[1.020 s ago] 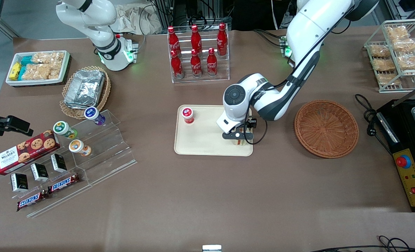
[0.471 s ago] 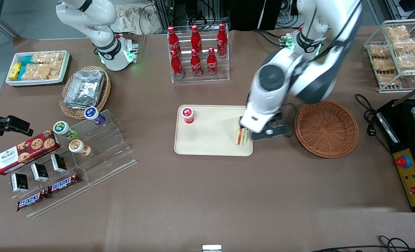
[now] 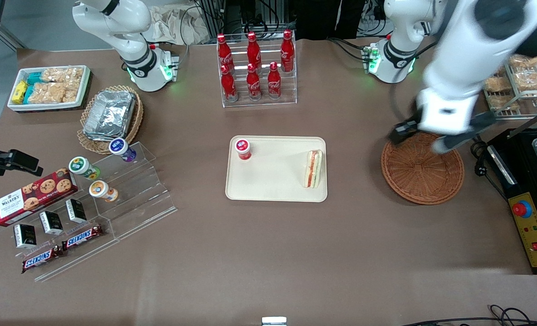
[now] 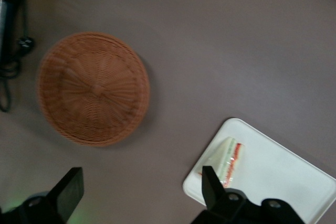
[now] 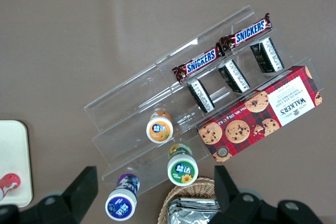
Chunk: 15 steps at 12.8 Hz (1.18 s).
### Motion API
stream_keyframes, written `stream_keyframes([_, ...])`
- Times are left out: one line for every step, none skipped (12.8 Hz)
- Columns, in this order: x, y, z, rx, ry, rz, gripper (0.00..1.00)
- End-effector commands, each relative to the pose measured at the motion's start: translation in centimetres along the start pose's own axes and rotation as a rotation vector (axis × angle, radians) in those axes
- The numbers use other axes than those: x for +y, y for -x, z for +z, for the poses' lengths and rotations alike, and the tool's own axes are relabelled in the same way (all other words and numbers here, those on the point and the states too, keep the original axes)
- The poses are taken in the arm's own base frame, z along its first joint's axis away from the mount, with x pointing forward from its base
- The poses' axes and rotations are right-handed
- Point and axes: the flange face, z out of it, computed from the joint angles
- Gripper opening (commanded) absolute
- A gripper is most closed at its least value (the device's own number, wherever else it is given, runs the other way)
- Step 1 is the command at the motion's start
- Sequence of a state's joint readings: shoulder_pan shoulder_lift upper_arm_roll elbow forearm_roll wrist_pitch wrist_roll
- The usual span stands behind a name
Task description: Place sandwich from basket to tray
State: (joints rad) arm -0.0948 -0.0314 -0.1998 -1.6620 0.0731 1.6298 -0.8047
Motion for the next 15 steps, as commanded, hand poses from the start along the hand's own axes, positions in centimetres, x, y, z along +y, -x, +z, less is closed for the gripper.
stream_keyframes([-7.0, -2.0, -1.3, -0.042, 0.003, 0.182, 1.00])
stream_keyframes([-9.4, -3.2, -1.6, -0.043, 0.011, 0.241, 1.00])
stream_keyframes([-12.2, -4.4, -2.0, -0.041, 0.021, 0.265, 1.00])
stream_keyframes([-15.3, -5.7, -2.2, -0.040, 0.033, 0.283, 1.00])
stream_keyframes([-17.7, -6.9, -1.9, -0.043, 0.041, 0.290, 1.00])
stream_keyframes([-19.2, -7.7, -1.8, -0.040, 0.045, 0.272, 1.00])
stream_keyframes([-20.7, -8.6, -1.4, -0.043, 0.040, 0.232, 1.00])
stream_keyframes([-19.4, -8.2, -1.5, -0.041, 0.040, 0.250, 1.00])
stream_keyframes([-18.9, -8.3, -1.6, -0.038, 0.039, 0.258, 1.00])
stream_keyframes([-18.3, -8.6, -1.5, -0.040, 0.037, 0.267, 1.00])
stream_keyframes([-17.9, -8.5, -1.3, -0.045, 0.039, 0.273, 1.00])
stream_keyframes([-17.7, -8.4, -1.4, -0.051, 0.061, 0.271, 1.00])
stream_keyframes([-17.4, -8.3, -1.4, -0.060, 0.092, 0.269, 1.00])
stream_keyframes([-17.1, -8.1, -1.4, -0.064, 0.101, 0.275, 1.00])
stream_keyframes([-17.0, -8.1, -1.5, -0.063, 0.102, 0.277, 1.00])
